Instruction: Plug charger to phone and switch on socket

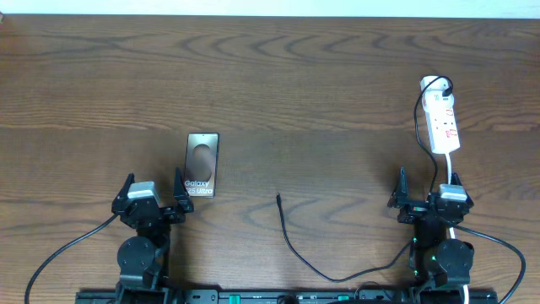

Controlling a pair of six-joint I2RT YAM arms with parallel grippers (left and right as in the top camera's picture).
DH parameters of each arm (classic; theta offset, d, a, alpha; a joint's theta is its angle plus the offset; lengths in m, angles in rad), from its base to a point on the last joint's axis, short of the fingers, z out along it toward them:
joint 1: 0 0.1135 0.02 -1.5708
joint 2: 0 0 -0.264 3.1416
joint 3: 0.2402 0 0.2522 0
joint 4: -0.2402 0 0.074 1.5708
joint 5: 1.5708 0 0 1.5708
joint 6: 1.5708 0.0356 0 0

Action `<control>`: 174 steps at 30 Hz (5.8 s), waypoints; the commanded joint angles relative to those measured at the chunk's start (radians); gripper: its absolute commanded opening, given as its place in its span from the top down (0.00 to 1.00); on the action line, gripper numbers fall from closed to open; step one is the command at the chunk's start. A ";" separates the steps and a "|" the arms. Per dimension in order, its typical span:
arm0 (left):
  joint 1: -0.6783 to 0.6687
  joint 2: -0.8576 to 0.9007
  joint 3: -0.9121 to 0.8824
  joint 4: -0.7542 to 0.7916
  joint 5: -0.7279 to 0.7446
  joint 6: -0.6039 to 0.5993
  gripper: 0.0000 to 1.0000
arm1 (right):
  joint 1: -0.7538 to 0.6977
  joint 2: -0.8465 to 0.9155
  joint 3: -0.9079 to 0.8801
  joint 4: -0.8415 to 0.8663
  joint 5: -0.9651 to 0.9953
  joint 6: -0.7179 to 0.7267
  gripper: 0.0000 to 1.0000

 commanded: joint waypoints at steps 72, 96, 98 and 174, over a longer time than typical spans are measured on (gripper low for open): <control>-0.001 -0.005 -0.023 -0.030 -0.006 0.006 0.08 | 0.010 -0.005 -0.001 -0.005 0.008 0.006 0.01; -0.001 0.024 0.066 -0.015 0.050 0.018 0.08 | 0.010 -0.005 -0.001 -0.004 0.008 0.007 0.01; -0.001 0.068 0.109 -0.019 0.050 0.036 0.08 | 0.010 -0.005 -0.001 -0.004 0.008 0.006 0.01; -0.003 1.587 1.163 -0.888 0.256 0.051 0.01 | 0.010 -0.005 -0.001 -0.004 0.008 0.006 0.01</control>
